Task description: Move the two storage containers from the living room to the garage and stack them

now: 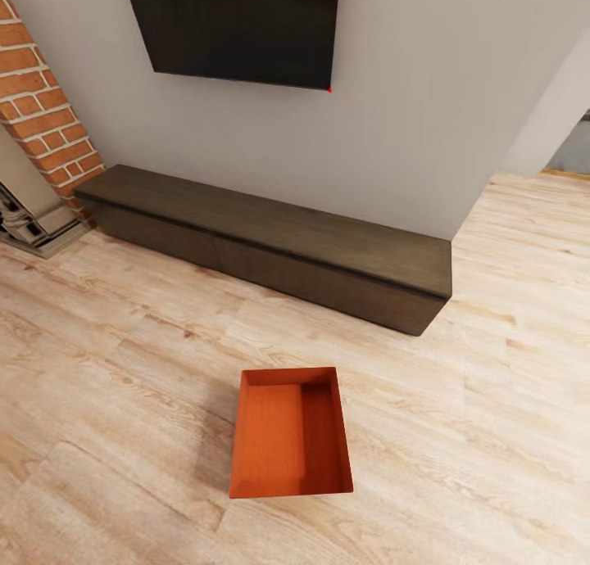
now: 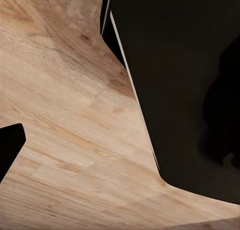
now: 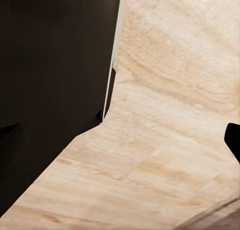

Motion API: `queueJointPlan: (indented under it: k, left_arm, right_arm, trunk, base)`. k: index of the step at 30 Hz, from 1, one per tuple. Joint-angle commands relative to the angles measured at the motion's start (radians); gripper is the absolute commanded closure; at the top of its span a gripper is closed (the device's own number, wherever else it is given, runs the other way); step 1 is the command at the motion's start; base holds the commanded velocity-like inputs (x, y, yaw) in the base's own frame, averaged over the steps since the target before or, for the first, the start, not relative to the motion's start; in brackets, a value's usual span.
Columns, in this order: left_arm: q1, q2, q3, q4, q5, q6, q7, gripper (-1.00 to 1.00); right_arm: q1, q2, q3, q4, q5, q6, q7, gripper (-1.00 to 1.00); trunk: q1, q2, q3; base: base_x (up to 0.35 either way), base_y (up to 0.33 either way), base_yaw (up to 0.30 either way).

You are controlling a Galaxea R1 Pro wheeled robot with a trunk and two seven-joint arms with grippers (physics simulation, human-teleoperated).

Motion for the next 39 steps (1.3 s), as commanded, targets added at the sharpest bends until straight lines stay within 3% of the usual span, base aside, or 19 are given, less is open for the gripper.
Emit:
queueJointPlan:
  k: [1,15,17,19,21,22,24,26,27,29,32,36,37,38,39]
  left_arm:
    - [0.0,0.0,0.0,0.0,0.004,-0.002,0.001,-1.0]
    - [0.0,-0.004,-0.006,-0.002,0.003,-0.002,0.001,-1.0]
    - [0.0,0.008,-0.01,-0.029,-0.003,-0.002,0.001,-1.0]
    - [0.0,0.031,-0.01,-0.076,-0.003,0.0,0.001,-1.0]
    - [-0.001,0.107,-0.005,-0.182,0.001,0.016,0.002,-1.0]
    - [-0.002,0.126,-0.004,-0.204,0.003,0.022,0.002,-1.0]
    - [-0.003,0.191,-0.002,-0.286,0.012,0.073,0.001,-1.0]
    - [-0.011,0.22,-0.001,-0.323,0.023,0.127,0.002,-1.0]
    - [-0.034,0.237,-0.001,-0.351,0.033,0.18,0.003,-1.0]
    - [-0.092,0.246,-0.001,-0.362,0.041,0.225,0.004,-1.0]
    - [-0.197,0.241,-0.002,-0.351,0.046,0.251,0.004,-1.0]
    - [-0.315,0.221,-0.003,-0.311,0.047,0.28,0.005,-1.0]
    - [-0.365,0.208,-0.004,-0.287,0.045,0.299,0.005,-1.0]
    - [-0.497,0.155,-0.01,-0.228,0.027,0.326,0.021,-1.0]
    - [-0.536,0.12,-0.012,-0.219,0.008,0.33,0.052,-1.0]
  right_arm:
    - [-0.001,0.0,0.008,0.003,-0.004,-0.005,-0.003,-1.0]
    - [-0.001,0.0,0.008,0.001,-0.006,0.0,-0.004,-1.0]
    - [-0.001,-0.013,0.017,-0.011,0.004,0.011,-0.02,-1.0]
    - [0.001,-0.016,0.017,-0.028,0.002,0.027,-0.032,-1.0]
    - [-0.025,-0.025,0.013,-0.083,-0.002,0.098,-0.063,-1.0]
    - [-0.037,-0.032,0.012,-0.099,-0.003,0.116,-0.068,-1.0]
    - [-0.09,-0.065,0.011,-0.171,-0.005,0.172,-0.08,-1.0]
    - [-0.124,-0.081,0.009,-0.218,-0.005,0.195,-0.086,-1.0]
    - [-0.166,-0.088,0.007,-0.255,-0.005,0.207,-0.095,-1.0]
    - [-0.247,-0.09,0.004,-0.274,-0.007,0.215,-0.119,-1.0]
    - [-0.357,-0.088,-0.004,-0.27,-0.009,0.218,-0.153,-1.0]
    - [-0.449,-0.087,-0.017,-0.26,-0.01,0.213,-0.169,-1.0]
    - [-0.483,-0.086,-0.021,-0.257,-0.011,0.208,-0.171,-1.0]
    - [-0.579,-0.084,-0.042,-0.252,-0.039,0.187,-0.169,-1.0]
    - [-0.616,-0.075,-0.048,-0.247,-0.065,0.178,-0.169,-1.0]
  trunk:
    - [0.0,0.0,-0.001]
    - [0.0,0.0,-0.001]
    - [0.0,0.0,-0.001]
    - [0.0,0.0,-0.001]
    - [0.0,0.0,-0.001]
    - [0.0,0.0,-0.001]
    - [0.0,0.0,-0.001]
    - [0.0,0.0,-0.001]
    - [0.0,0.0,-0.001]
    - [0.0,0.0,-0.001]
    - [0.0,0.0,-0.001]
    - [0.0,0.0,-0.001]
    - [0.0,0.0,-0.001]
    - [0.0,0.0,-0.001]
    - [0.0,0.0,-0.001]
  base:
    - [0.0,0.0,0.0]
    - [0.0,0.0,0.0]
    - [0.0,0.0,0.0]
    - [0.0,0.0,0.0]
    - [0.0,0.0,0.0]
    - [0.0,0.0,0.0]
    - [0.0,0.0,0.0]
    - [0.0,0.0,0.0]
    - [0.0,0.0,0.0]
    - [0.0,0.0,0.0]
    - [0.0,0.0,0.0]
    - [0.0,0.0,0.0]
    - [0.0,0.0,0.0]
    - [0.0,0.0,0.0]
    - [0.0,0.0,0.0]
